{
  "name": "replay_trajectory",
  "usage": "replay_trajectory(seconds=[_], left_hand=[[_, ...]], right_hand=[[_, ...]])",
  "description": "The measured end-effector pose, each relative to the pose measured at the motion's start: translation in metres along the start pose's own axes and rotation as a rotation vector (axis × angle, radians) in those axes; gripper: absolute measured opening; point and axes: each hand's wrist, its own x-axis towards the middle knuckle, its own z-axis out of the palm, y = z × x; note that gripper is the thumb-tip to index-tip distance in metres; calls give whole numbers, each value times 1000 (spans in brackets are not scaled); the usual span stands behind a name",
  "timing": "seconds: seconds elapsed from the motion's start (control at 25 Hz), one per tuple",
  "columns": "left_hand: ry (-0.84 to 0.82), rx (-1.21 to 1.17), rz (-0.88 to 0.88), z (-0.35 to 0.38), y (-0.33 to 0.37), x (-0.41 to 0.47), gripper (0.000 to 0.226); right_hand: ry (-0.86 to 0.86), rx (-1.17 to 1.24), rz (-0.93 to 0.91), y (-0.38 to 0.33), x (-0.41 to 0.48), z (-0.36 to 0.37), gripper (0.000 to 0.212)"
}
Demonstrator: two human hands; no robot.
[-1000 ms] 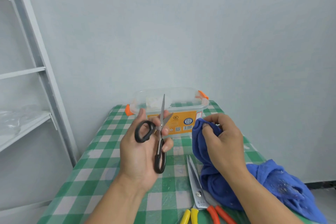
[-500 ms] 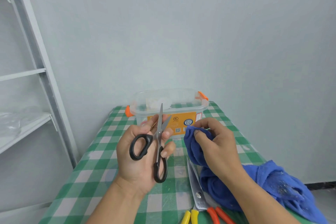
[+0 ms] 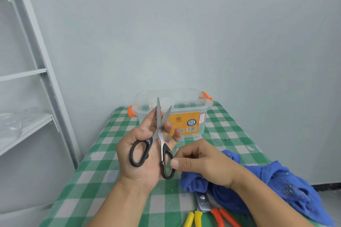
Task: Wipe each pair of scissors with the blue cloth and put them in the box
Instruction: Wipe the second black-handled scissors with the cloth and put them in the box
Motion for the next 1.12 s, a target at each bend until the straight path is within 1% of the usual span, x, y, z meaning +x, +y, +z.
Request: replay_trajectory(seconds=[0.16,0.28,0.32,0.4,0.52,0.6,0.72,0.8,0.88,0.96,1.12], left_hand=[[-8,23,-2,2,-2,1,74],[36,103,-86,0,-1,5,75],[64,135,-133,-1,-1,6,73],[123,223,-195,-2,-2,7,59],[163,437,-198,1,-3,7,44],[157,541,-172,3,-7,7,37],[121,630,-153,5,-13,5,33],[101,658,-153,6,-15,5,33],[107,653,-138,6,-15,5,31],[128,628,-123,5,-16,6,29],[142,627,-119,4,-17,7,29]], right_hand=[[14,75,-1,-2,-1,-2,36],[93,96,2,-3,-1,-4,32],[128,113,0,-4,-1,-6,31],[195,164,12,-6,-2,-8,26],[280,184,22,-6,-2,-10,19],[314,186,22,-4,-2,-10,20],[285,94,23,-3,-3,-8,24],[281,51,29,-4,-3,-6,25],[315,81,55,-9,-5,-7,23],[384,141,120,-15,-6,-10,28],[528,277,318,-20,-8,-16,41]])
